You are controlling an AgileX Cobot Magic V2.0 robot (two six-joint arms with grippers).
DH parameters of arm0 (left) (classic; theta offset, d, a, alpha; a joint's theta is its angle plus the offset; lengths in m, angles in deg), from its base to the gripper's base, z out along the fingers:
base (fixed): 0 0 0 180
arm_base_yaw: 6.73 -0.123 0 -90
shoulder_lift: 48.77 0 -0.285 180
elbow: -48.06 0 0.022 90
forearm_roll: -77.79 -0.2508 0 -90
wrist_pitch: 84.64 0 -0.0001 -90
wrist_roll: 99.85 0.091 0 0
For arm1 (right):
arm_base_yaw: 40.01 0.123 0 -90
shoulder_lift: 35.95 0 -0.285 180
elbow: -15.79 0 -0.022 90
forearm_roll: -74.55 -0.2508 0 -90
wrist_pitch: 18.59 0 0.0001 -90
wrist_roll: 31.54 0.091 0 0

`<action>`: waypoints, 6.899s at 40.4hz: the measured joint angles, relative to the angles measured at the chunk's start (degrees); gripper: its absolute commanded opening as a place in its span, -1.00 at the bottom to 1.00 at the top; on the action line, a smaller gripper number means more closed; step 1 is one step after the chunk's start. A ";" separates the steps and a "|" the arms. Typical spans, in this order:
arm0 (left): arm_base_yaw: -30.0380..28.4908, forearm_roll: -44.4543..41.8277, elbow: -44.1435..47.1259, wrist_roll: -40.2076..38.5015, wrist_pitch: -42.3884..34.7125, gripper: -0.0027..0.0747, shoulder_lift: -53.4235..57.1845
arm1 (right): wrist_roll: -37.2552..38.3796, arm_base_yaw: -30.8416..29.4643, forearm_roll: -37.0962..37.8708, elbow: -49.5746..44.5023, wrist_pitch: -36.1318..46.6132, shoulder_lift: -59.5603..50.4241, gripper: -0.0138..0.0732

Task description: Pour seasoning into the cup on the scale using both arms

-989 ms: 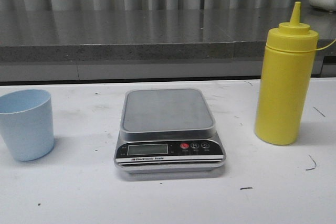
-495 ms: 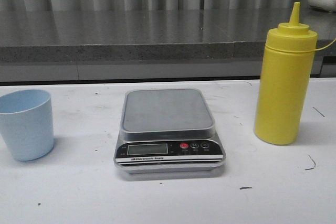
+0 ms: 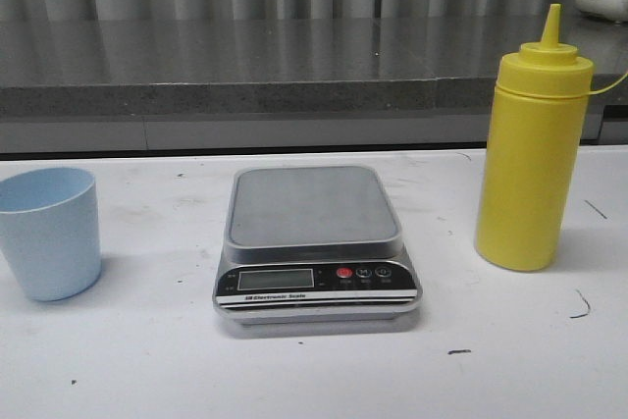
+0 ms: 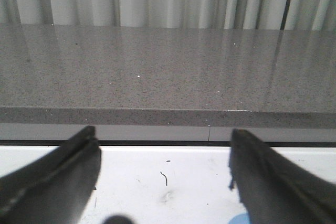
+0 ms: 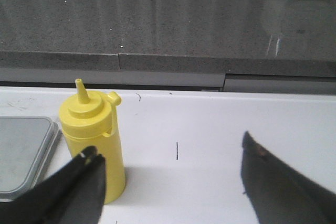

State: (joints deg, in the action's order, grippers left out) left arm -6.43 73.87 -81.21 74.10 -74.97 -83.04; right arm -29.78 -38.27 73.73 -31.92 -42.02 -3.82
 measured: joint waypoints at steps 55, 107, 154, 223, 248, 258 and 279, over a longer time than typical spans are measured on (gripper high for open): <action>25.72 -0.27 -29.94 0.85 29.21 0.72 -62.53 | 0.00 0.00 -0.09 0.00 -0.29 0.00 0.84; 33.29 -1.27 -60.31 4.18 48.92 -0.98 -75.08 | 0.00 0.00 -0.09 0.00 -1.08 0.00 0.84; 41.61 3.92 -78.68 4.47 52.30 0.22 -91.24 | 0.00 0.00 -0.09 0.00 -1.55 0.00 0.84; 16.61 -1.99 -25.08 1.46 32.72 -0.98 -36.32 | 0.00 0.00 -0.09 0.00 -1.55 0.09 0.84; 16.61 3.92 4.45 1.34 8.98 -0.98 9.88 | 0.00 0.00 -0.09 0.00 -1.32 0.09 0.84; 16.55 3.92 4.59 1.34 8.52 -0.98 15.70 | 0.00 0.78 -0.09 0.21 5.34 4.13 0.84; 16.55 3.92 4.59 1.34 8.52 -0.98 15.70 | 1.34 13.43 -3.68 -12.30 32.61 23.74 0.84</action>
State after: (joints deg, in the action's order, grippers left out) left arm 10.13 77.79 -76.62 75.43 -66.45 -67.34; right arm -28.43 -24.85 70.05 -44.22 -9.41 19.92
